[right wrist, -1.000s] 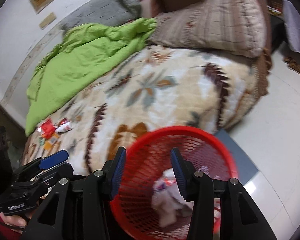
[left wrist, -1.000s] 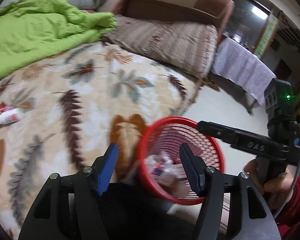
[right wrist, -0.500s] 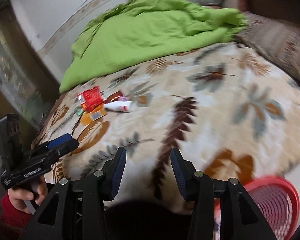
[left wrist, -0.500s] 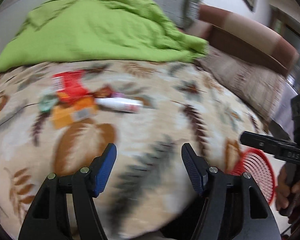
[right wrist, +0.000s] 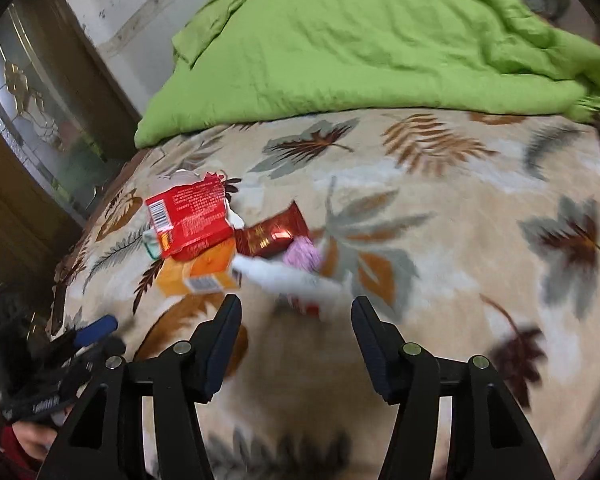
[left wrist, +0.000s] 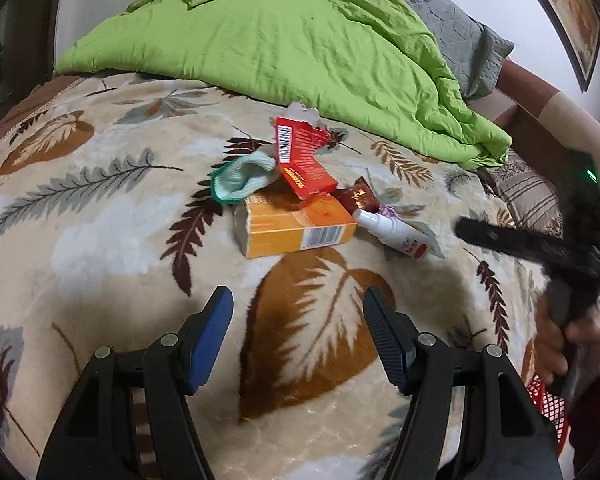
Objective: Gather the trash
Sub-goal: 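Return both open tools to the remaining trash on the bed, then grasp the red wrapper box with the left tool while the right tool grasps the white spray bottle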
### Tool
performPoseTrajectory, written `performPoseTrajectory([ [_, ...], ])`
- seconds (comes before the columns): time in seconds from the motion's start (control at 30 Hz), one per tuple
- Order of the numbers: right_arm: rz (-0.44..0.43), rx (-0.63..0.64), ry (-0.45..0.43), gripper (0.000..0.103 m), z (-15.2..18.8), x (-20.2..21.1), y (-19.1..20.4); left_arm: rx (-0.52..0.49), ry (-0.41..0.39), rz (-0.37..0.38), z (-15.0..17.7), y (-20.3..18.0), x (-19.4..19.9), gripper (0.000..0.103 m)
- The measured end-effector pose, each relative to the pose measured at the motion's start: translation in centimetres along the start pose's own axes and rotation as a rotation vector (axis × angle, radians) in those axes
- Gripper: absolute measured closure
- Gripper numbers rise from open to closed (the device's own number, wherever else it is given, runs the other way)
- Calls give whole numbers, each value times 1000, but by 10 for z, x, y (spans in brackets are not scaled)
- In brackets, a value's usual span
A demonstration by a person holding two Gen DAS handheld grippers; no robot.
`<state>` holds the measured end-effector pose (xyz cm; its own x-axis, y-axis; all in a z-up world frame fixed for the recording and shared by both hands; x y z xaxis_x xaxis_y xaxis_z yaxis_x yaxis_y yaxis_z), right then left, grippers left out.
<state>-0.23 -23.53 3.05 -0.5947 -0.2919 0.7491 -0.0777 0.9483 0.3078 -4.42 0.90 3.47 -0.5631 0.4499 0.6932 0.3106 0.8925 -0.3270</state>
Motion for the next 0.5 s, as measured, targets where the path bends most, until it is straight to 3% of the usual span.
performPoseTrajectory([
  [0.23,-45,-8,105,42,-25,-57,-3,6,28,17,0,3,-8,37],
  [0.4,-135,11,182,41,-10,-64,11,-13,22,20,1,1,-7,37],
  [0.5,-147,61,205,41,2,-63,29,-8,19,23,0,1,-6,37],
])
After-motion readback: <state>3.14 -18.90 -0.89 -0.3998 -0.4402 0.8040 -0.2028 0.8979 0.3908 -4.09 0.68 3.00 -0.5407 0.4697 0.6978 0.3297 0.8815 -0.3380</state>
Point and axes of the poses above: each gripper's, at about its wrist camera, not at the fingertips, and x roughly against the way its jaws point, y to its left, z to its underside, the point moved 4 cm from there along -x, roughly the way its jaws point, and after that the axes turned 2 degrees about z, right-handed, at the moved point
